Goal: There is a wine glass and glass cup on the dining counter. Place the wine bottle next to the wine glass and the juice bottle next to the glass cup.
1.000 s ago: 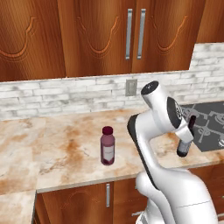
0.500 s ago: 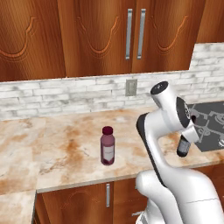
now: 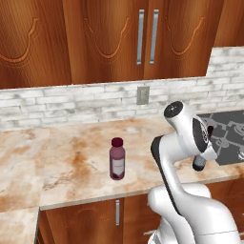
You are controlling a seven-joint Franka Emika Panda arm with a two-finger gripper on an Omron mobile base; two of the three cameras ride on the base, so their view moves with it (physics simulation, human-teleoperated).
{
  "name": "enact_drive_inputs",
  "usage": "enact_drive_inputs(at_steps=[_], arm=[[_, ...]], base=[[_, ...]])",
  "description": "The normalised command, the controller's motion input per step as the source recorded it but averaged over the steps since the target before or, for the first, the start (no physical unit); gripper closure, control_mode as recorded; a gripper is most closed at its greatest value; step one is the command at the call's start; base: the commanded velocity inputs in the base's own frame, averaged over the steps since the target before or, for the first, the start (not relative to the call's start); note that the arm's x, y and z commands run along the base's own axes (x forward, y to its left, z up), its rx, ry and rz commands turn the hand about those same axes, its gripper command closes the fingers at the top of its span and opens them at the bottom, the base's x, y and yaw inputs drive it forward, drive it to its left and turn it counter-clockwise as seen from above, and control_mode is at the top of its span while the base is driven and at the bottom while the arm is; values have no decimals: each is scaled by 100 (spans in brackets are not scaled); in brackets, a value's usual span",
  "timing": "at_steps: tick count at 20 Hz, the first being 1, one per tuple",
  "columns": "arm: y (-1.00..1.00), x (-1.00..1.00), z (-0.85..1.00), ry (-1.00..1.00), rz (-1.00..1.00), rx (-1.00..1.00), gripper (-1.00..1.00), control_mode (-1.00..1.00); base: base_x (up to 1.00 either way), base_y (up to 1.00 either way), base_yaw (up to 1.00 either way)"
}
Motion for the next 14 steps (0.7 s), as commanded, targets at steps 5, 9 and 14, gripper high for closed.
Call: enact_drive_inputs(at_steps=[5,9,14], arm=[[-10,25,-11,3,0,-7,-100,-100],[-17,22,-9,4,0,-8,-100,-100],[-19,21,-12,4,2,-5,-100,-100]], base=[[0,0,0],[0,0,0],[0,0,0]])
